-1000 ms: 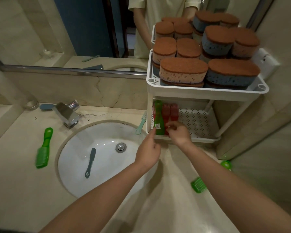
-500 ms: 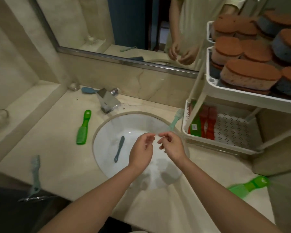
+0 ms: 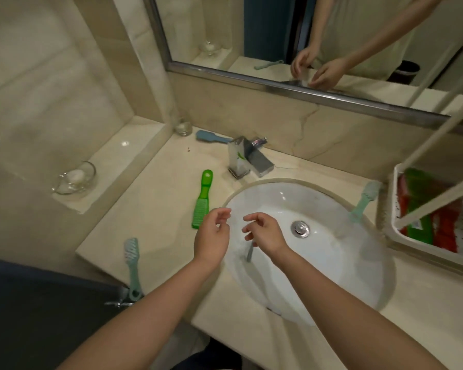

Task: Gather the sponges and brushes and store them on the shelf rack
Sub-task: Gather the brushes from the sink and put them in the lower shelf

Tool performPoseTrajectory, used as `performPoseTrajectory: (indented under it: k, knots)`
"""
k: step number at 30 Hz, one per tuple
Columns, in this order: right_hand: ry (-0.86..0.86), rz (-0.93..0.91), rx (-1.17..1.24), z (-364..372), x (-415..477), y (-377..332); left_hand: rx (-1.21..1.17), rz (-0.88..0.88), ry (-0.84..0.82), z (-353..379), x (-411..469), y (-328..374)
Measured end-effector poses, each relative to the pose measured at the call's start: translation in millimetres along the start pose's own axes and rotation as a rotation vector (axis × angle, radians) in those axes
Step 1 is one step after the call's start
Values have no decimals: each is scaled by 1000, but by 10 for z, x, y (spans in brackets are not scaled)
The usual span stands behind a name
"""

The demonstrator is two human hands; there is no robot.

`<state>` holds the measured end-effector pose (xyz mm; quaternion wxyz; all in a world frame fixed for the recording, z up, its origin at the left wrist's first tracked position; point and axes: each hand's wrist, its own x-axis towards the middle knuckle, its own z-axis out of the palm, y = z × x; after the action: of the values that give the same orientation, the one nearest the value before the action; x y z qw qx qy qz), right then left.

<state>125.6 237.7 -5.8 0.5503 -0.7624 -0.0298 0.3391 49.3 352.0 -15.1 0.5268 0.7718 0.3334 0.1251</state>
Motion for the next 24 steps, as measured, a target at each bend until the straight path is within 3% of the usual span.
performPoseTrajectory:
  k: [6, 16, 20, 24]
  knots:
    - [-3, 69, 20, 524, 286, -38, 85, -33, 5, -406, 359, -211]
    - [32, 88, -35, 901, 503, -67, 346, -54, -132, -601, 697, -343]
    - [34, 96, -27, 952, 491, -85, 205, -96, -266, -556, 697, -380]
    - [30, 126, 75, 938, 411, -120, 2, -196, -269, -459, 590, -401]
